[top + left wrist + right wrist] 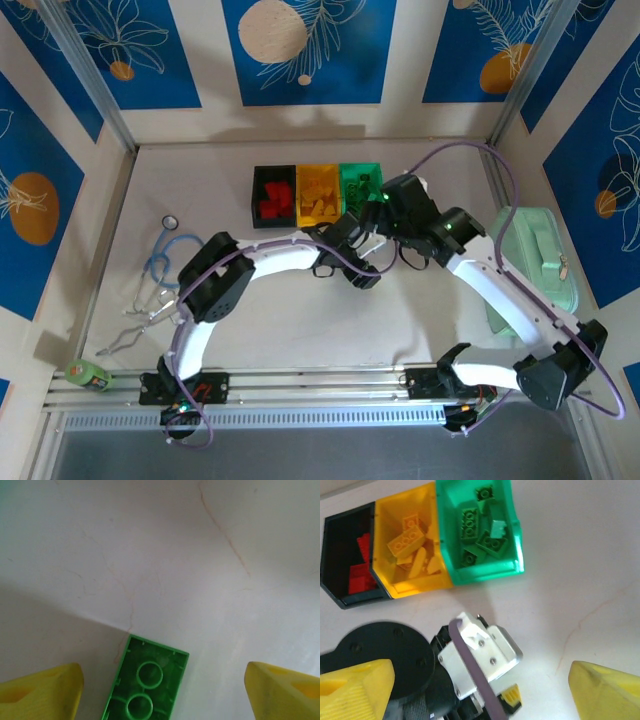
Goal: Sort the legos into containers by color
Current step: Pick up the lego from the center of the table, then place the lego in the container.
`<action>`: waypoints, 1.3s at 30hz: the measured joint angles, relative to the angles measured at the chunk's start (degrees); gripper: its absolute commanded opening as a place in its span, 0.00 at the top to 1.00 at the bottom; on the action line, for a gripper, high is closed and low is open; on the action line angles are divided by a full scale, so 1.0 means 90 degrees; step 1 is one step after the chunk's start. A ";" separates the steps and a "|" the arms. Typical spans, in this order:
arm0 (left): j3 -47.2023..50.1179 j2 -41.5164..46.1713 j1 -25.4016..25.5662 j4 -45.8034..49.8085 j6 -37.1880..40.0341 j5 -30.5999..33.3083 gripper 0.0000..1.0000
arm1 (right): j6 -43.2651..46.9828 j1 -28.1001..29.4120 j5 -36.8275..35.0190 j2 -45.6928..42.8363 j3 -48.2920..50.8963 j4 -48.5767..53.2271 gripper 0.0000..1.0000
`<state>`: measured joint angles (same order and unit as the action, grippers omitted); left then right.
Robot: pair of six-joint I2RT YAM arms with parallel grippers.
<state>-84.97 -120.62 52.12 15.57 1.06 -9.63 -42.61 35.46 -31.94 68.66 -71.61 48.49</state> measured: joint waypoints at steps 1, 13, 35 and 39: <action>-0.0112 -0.0117 -0.0005 0.0114 0.0068 0.0005 0.25 | -0.0051 -0.0022 0.0039 -0.0124 0.0151 -0.0022 0.10; -0.0767 -0.0425 -0.0136 0.0665 0.0444 0.0260 0.77 | -0.0556 -0.0427 -0.0015 -0.0855 0.1282 -0.0102 0.04; -0.7077 -0.3415 -0.1698 0.1307 -0.0034 0.0415 0.69 | -0.0823 -0.0848 -0.0080 -0.2033 0.2098 0.0036 0.01; -0.7077 -0.3563 -0.1753 0.1333 -0.0034 0.0408 0.43 | -0.0821 -0.0743 -0.0049 -0.2023 0.2098 0.0029 0.01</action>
<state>-148.66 -152.68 36.34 27.57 0.75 -5.96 -50.00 28.77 -32.38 50.46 -52.73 48.75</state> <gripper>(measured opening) 0.357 0.992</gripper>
